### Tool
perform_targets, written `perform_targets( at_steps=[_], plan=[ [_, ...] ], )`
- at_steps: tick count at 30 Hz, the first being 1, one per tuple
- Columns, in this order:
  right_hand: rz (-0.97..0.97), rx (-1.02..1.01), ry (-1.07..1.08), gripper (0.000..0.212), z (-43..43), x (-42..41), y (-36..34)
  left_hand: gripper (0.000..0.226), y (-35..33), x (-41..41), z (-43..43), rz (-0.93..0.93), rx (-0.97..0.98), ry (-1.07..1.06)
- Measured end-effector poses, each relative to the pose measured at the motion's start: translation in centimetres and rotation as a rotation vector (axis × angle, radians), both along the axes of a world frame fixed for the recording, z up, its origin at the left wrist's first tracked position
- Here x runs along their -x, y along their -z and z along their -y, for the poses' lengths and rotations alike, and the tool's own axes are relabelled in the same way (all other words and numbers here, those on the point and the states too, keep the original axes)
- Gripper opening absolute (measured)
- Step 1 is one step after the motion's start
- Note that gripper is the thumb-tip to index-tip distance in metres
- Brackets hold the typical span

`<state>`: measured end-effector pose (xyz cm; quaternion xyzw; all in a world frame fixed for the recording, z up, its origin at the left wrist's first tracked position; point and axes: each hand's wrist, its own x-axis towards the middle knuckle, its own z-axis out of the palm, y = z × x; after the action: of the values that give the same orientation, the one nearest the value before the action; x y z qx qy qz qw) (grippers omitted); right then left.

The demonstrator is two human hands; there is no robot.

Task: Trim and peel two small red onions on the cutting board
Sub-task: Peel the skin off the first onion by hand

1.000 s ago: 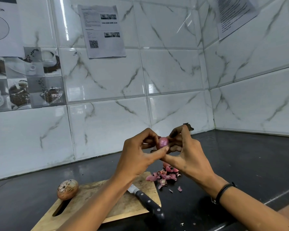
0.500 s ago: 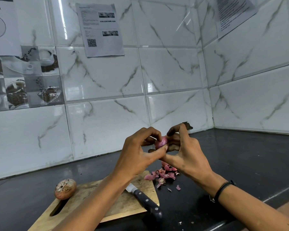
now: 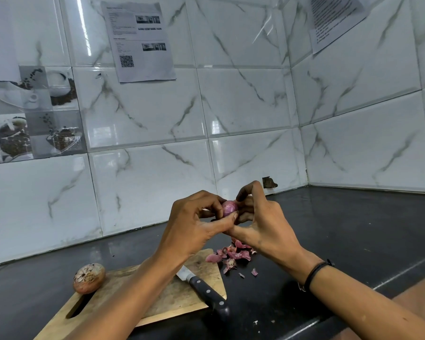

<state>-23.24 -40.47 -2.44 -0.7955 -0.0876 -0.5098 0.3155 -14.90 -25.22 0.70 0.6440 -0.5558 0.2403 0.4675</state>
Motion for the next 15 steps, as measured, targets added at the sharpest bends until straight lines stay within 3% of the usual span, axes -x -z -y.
perform_targets(
  at_steps=[4,15],
  plan=[
    [0.012,-0.024,0.003,0.057,-0.07,0.01,-0.06,0.027,-0.13,0.29,-0.11,-0.065,-0.001,0.014],
    [-0.002,0.000,-0.010,0.058,-0.02,0.07,0.01,0.019,-0.29,0.58,-0.09,-0.014,-0.038,0.066]
  ],
)
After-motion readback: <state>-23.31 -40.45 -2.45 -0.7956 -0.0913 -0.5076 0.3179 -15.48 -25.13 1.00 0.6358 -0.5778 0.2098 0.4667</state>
